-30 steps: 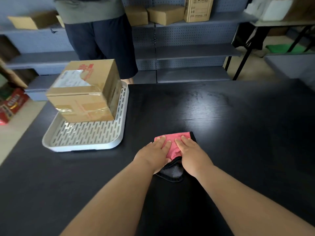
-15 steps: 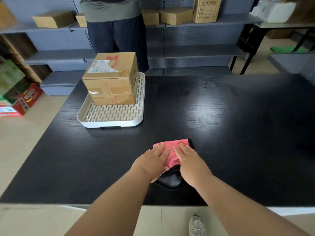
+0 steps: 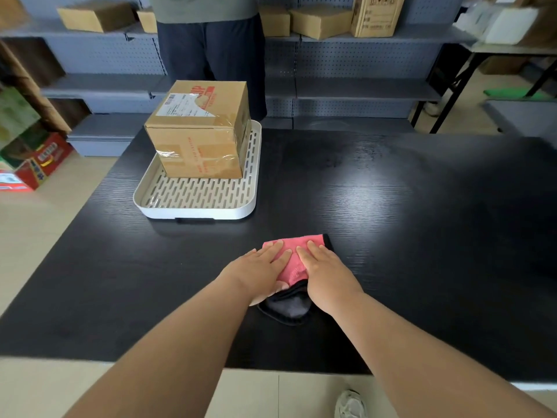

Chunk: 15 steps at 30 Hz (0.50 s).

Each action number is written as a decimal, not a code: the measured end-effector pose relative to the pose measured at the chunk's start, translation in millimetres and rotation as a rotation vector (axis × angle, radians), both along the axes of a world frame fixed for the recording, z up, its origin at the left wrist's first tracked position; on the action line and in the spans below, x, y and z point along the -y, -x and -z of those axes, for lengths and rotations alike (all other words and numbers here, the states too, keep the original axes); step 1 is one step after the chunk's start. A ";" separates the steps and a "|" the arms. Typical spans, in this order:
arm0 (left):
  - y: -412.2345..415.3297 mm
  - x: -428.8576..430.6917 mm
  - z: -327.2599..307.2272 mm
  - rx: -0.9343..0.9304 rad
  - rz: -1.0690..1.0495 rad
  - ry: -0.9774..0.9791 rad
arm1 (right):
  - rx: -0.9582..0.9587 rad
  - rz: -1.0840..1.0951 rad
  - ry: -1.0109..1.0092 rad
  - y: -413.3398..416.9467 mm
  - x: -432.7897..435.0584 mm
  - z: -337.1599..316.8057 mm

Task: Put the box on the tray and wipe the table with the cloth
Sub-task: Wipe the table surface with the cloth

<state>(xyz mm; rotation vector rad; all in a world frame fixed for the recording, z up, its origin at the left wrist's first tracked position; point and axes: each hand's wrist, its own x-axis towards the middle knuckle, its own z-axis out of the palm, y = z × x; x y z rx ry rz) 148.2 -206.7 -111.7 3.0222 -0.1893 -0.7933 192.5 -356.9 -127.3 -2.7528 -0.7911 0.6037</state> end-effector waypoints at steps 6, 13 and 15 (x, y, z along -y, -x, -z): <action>-15.4 -21.8 -0.5 0.004 -0.060 -0.010 | 0.014 -0.046 -0.009 -23.6 -28.6 -1.5; -7.3 -33.3 -0.9 0.013 -0.113 -0.005 | -0.005 -0.058 0.001 -23.8 -45.8 -5.1; -0.7 -33.0 0.0 0.017 -0.130 -0.004 | -0.011 -0.063 0.005 -18.6 -46.4 -4.7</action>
